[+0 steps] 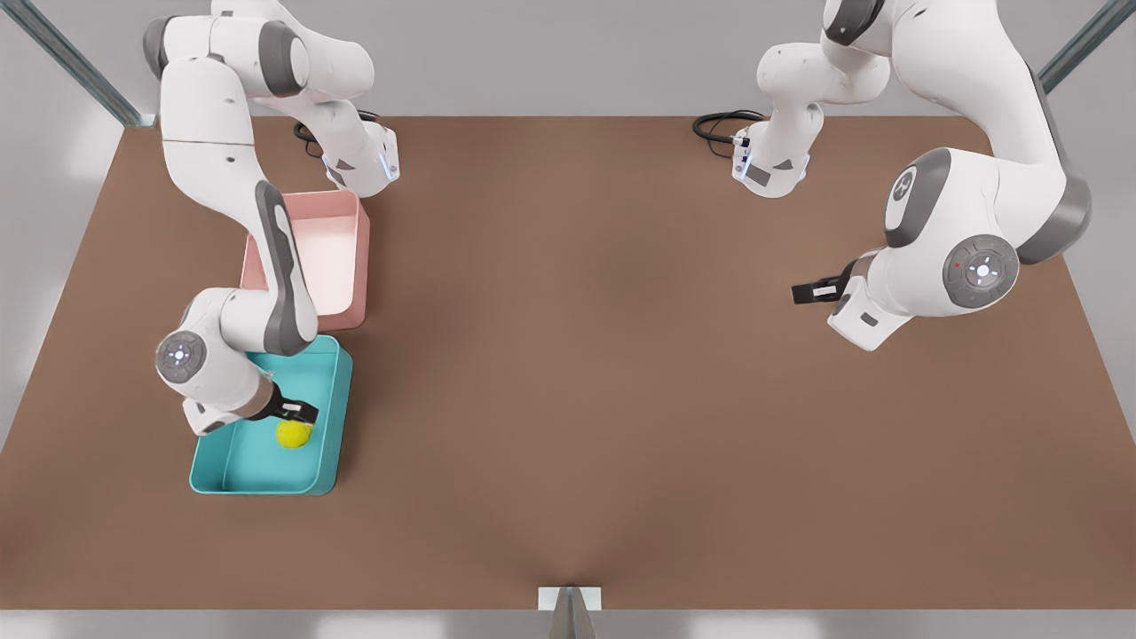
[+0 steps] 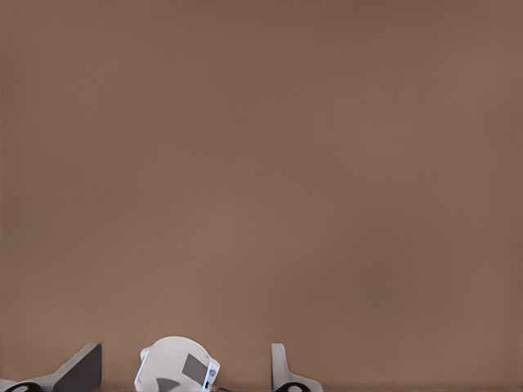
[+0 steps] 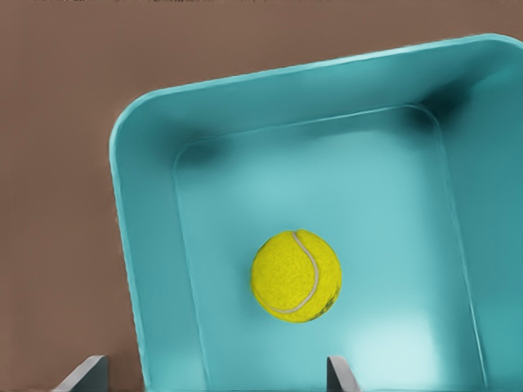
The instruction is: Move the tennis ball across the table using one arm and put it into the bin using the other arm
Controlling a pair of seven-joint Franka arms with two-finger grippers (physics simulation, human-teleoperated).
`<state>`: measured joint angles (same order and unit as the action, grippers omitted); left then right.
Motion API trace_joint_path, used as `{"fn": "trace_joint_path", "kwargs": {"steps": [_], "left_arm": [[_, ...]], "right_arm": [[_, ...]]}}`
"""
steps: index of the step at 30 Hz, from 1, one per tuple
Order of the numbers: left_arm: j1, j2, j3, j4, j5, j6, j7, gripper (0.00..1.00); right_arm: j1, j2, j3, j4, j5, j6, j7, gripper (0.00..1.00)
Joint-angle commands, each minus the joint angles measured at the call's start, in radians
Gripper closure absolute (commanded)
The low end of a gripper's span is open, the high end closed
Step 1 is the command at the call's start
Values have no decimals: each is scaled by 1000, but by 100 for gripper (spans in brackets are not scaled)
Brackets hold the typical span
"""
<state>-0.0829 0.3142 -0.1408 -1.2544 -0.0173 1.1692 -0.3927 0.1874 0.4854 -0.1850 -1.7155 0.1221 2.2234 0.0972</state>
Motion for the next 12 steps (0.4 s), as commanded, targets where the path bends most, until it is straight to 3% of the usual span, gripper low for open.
{"fn": "trace_joint_path", "kwargs": {"steps": [1,4,5,7,8,10,12], "left_arm": [[0,-1,0,1,0,-3,-2,0],[0,-1,0,1,2,-3,-2,0],[-1,-1,0,0,2,-3,-2,0],[-1,0,0,0,0,-3,-2,0],[-1,0,0,0,2,-3,-2,0],[-1,0,0,0,0,-3,-2,0],[-1,0,0,0,0,-3,-2,0]], "right_arm": [[24,-4,-1,86,34,-264,-175,0],[121,-22,1,407,-151,-804,56,0],[152,-57,-10,467,-185,-893,53,0],[51,-148,47,491,-168,-946,41,0],[-81,-205,205,467,-176,-939,41,0],[-103,-309,216,364,-165,-930,42,0],[-103,-314,216,363,-164,-918,39,0]]}}
